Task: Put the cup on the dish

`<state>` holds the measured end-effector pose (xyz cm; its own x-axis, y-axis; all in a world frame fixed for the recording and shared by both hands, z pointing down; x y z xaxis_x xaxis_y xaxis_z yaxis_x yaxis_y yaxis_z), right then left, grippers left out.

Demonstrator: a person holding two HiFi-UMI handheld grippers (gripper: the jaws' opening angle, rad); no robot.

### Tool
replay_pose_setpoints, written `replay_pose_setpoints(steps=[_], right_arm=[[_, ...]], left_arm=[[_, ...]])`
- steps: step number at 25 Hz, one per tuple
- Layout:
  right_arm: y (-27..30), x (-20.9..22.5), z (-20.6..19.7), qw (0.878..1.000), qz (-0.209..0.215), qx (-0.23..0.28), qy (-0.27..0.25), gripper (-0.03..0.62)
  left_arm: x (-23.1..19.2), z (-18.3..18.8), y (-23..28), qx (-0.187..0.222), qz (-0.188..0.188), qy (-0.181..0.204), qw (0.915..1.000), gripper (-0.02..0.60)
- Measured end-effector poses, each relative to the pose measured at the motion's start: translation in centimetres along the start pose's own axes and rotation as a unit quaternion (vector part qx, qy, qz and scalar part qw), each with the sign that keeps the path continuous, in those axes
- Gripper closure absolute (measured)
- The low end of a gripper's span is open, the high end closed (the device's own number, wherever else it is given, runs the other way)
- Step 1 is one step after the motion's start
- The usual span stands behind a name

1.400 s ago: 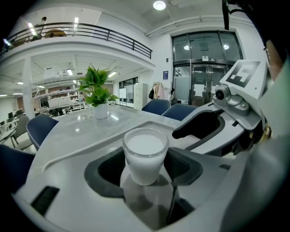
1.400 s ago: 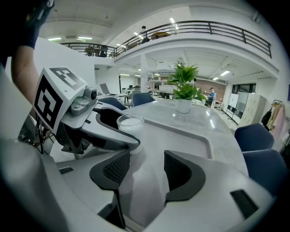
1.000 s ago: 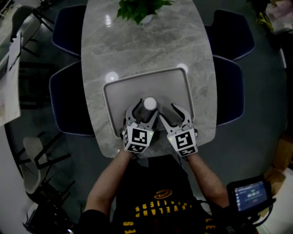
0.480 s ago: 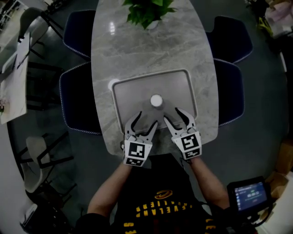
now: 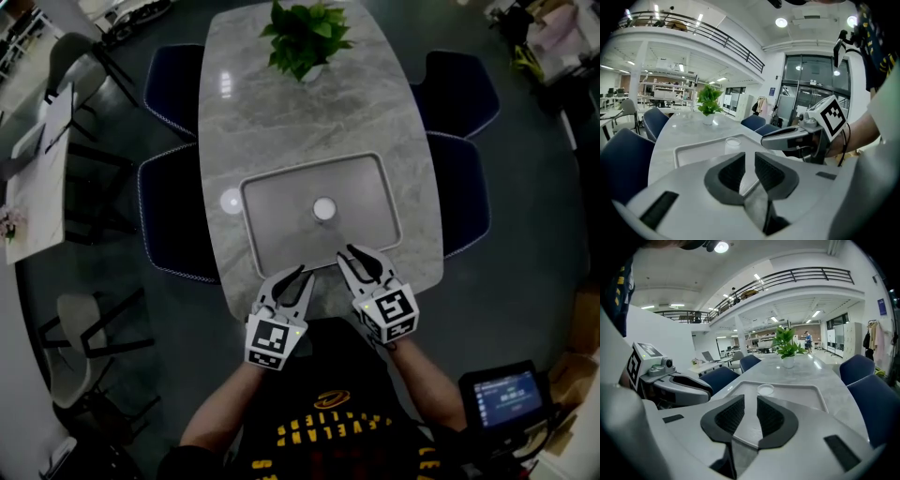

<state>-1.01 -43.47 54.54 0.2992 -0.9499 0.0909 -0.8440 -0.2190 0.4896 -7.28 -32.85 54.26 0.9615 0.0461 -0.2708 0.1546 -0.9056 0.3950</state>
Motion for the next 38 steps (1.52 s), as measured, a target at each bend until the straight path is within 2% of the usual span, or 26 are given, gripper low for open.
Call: replay_pose_setpoints(steps=[4,9,11,14,21,28,33,38], right_arm=[[-1.7,-2.0,1.2,1.0,0.001,0.019,0.007,0.581],[-3.5,-5.4,1.6,0.995,0.033,0.027,0.085,0.588],[-4.0,-6.9,2.1,0.994,0.039,0.035,0.094,0.588],[-5.5,-8.9,3.1,0.995,0.034,0.047,0.087,0.588],[-10.9,-12.6,4.0,0.993,0.024,0.087,0.074,0.588],[-15.8,-17.0,4.9,0.991,0.009,0.124,0.053,0.588],[-19.0,-22.3,3.3,0.991,0.002,0.127,0.048,0.588],[-21.1,-23.6,1.1,0.992,-0.01,0.116,0.047,0.588]], left_arm=[[1.1,0.7,-2.5,0.012,-0.01,0.005,0.9999,0.569],[2.6,1.1,-5.7,0.028,-0.024,0.016,0.9992,0.58],[2.9,1.3,-7.1,0.039,-0.024,0.02,0.9988,0.58],[3.4,1.7,-9.1,0.053,-0.03,0.018,0.998,0.58],[5.4,0.9,-13.8,0.054,-0.023,0.011,0.9982,0.58],[7.5,2.6,-19.3,0.091,-0.025,0.033,0.995,0.58],[9.0,0.7,-24.0,0.102,-0.04,0.036,0.9933,0.58],[10.7,-1.0,-24.9,0.1,-0.061,0.021,0.9928,0.58]])
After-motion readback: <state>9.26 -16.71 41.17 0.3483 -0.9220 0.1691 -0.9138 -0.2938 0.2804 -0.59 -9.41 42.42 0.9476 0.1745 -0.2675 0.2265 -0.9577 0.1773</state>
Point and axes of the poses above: the fingertips, and each gripper's own axes: y forward along the fingers, x to its right, z out of its top, the point moved 4 cm from there along -y, backward along the fingers, and after that the axes turned 7 degrees about -z, right-handed, at the moved point
